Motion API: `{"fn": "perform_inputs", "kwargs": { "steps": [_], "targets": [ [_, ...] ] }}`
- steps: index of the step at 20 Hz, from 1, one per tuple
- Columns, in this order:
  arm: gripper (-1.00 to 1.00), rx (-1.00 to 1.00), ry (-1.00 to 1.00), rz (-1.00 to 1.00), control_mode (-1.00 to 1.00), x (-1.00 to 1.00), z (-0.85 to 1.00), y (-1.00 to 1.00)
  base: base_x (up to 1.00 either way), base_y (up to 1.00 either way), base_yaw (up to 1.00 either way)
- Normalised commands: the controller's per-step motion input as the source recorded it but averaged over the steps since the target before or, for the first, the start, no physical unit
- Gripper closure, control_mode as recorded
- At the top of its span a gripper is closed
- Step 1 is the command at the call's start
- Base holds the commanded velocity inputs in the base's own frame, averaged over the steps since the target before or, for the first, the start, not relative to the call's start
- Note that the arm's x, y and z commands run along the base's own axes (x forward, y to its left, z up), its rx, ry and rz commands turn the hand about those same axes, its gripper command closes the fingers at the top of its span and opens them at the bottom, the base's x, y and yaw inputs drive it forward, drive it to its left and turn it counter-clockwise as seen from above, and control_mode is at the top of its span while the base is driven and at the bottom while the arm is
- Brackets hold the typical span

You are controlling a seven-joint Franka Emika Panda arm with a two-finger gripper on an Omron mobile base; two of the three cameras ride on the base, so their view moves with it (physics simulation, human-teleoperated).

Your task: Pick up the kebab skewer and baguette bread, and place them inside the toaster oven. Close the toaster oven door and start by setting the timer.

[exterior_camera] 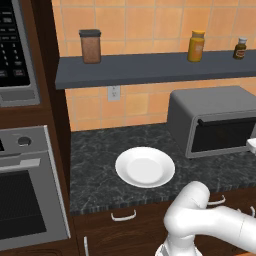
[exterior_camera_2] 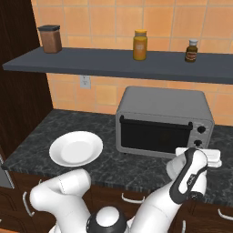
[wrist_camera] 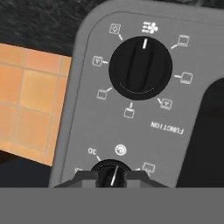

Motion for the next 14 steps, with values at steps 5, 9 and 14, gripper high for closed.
{"fn": "perform_inputs", "kwargs": {
  "steps": [5,9,14],
  "targets": [
    [1.00,0.15,-0.06,0.00,-1.00,0.00,0.54,0.02,0.00,0.00,0.00],
    [1.00,0.16,-0.07,0.00,-1.00,0.00,0.60,0.00,0.00,0.00,0.00],
    [1.00,0.15,-0.03,0.00,-1.00,0.01,0.67,0.00,0.00,0.00,0.00]
  ]
}}
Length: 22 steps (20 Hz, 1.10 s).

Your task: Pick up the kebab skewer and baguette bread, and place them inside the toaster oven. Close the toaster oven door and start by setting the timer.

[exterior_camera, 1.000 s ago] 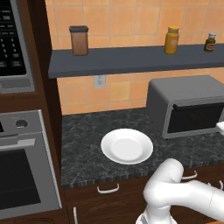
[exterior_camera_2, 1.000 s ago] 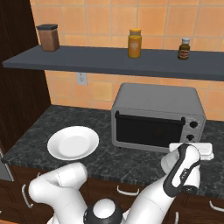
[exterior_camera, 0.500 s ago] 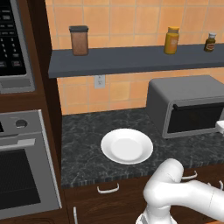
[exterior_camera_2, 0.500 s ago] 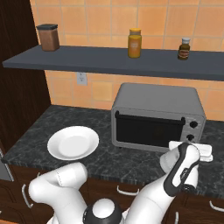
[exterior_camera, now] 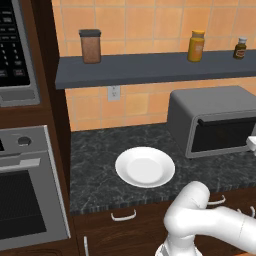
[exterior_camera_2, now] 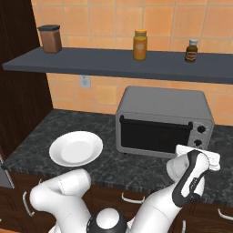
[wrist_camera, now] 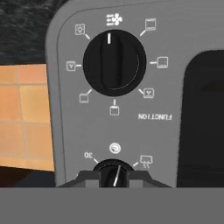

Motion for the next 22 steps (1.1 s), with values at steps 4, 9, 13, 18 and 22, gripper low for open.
{"fn": "perform_inputs", "kwargs": {
  "steps": [4,9,13,18,22],
  "targets": [
    [1.00,0.13,0.00,0.00,-1.00,0.06,0.71,0.00,0.00,0.00,0.00],
    [1.00,0.13,0.00,0.00,-1.00,0.06,0.68,0.00,0.00,0.00,0.00],
    [1.00,0.13,0.00,0.00,-1.00,0.03,0.66,0.00,0.00,0.00,0.00],
    [1.00,0.16,0.00,0.00,-1.00,0.04,0.72,0.00,0.00,0.00,0.00],
    [1.00,0.19,0.00,0.00,-1.00,0.03,0.64,0.00,0.00,0.00,0.00]
  ]
}}
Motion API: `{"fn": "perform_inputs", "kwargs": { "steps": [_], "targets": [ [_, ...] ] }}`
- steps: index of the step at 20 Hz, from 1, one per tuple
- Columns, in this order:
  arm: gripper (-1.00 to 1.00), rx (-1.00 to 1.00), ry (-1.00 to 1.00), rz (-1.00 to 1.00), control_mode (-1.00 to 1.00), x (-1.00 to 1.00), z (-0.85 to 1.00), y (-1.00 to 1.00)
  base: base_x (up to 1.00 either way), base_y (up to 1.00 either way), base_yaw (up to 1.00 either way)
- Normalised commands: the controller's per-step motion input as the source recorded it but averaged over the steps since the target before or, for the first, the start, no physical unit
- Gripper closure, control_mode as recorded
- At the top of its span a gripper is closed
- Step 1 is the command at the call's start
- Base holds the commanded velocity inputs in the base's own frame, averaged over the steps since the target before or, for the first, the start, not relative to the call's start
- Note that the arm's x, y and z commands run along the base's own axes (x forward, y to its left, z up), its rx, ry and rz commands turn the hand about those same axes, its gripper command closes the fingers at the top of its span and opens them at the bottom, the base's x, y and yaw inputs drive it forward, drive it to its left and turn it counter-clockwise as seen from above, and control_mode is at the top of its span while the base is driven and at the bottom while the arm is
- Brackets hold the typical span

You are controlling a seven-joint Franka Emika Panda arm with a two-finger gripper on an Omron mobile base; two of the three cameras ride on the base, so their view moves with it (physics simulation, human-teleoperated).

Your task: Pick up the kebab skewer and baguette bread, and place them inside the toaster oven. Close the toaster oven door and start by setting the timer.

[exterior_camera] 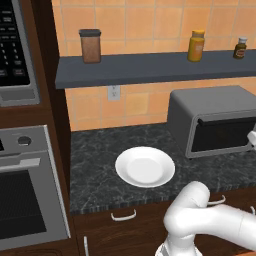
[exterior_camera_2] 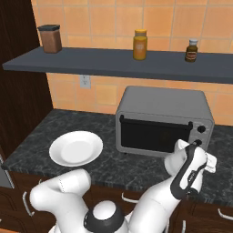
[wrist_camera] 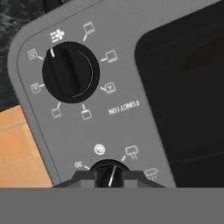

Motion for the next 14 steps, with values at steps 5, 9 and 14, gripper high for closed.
{"fn": "perform_inputs", "kwargs": {
  "steps": [5,9,14],
  "targets": [
    [1.00,0.19,0.00,0.00,-1.00,0.03,0.65,0.00,0.00,0.00,0.00],
    [1.00,0.20,0.00,0.00,-1.00,0.01,0.66,0.00,0.00,0.00,0.00],
    [1.00,0.20,0.00,0.00,-1.00,0.00,0.70,0.00,0.00,0.00,0.00]
  ]
}}
